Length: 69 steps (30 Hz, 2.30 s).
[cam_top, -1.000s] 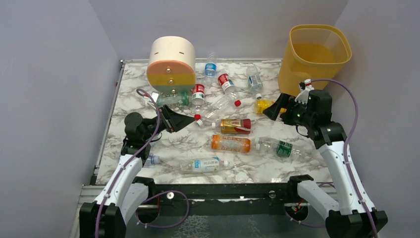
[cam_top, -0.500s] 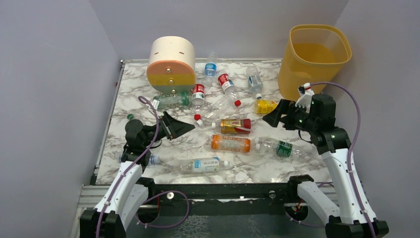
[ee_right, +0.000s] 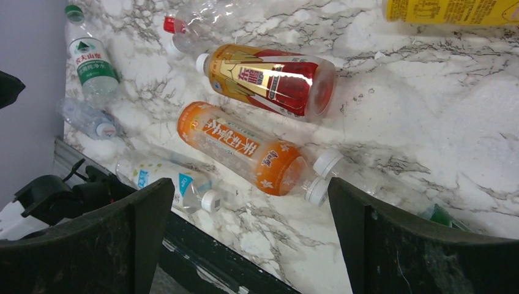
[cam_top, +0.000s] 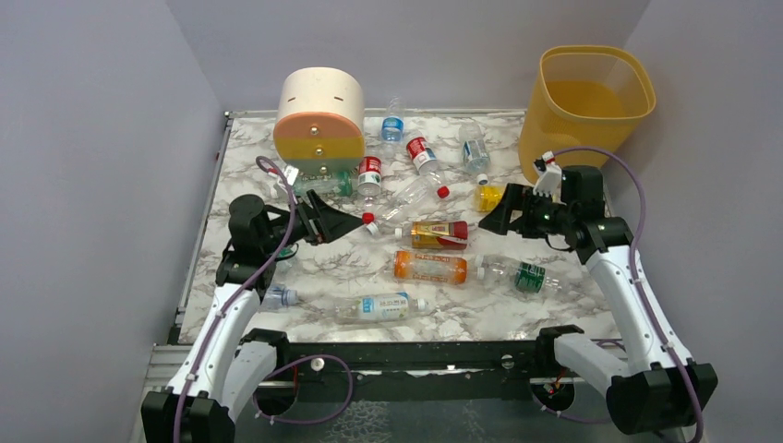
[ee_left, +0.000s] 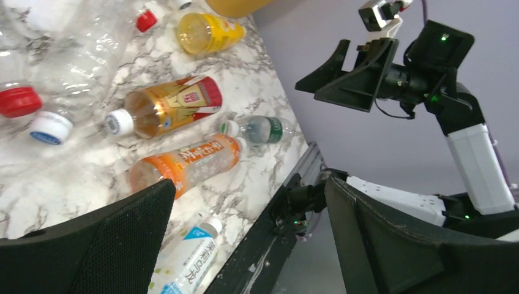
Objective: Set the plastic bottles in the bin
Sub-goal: Pick up the plastic bottle at the center of the board.
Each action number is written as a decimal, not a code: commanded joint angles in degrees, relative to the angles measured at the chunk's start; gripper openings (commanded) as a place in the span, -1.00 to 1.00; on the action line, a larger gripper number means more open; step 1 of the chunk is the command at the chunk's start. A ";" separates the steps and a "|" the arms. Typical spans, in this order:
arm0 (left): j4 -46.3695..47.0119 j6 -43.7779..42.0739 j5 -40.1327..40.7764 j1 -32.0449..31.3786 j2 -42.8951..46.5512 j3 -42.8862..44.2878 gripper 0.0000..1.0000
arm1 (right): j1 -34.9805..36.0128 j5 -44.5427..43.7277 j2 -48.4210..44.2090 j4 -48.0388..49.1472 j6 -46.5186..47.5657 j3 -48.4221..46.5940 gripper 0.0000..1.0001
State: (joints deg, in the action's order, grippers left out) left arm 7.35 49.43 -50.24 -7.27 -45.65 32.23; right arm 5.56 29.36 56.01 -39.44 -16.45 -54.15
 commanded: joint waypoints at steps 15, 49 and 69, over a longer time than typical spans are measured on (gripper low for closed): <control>-12.75 -11.71 26.57 -21.01 -5.62 0.38 0.98 | 0.50 -20.43 14.03 10.88 -10.43 -1.51 0.99; -5.23 -12.95 24.88 -27.36 -8.05 -2.29 0.98 | 0.50 -35.36 32.10 19.23 -55.40 1.03 0.99; -7.34 -10.70 26.47 -27.37 -1.37 -5.57 0.98 | 0.85 -38.39 41.22 14.46 -64.01 -7.64 0.99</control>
State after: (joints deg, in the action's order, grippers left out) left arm 0.34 38.68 -23.94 -34.26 -48.21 26.28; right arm 6.07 -6.17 95.22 -22.28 -78.56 -60.01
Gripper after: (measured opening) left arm 0.990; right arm 0.994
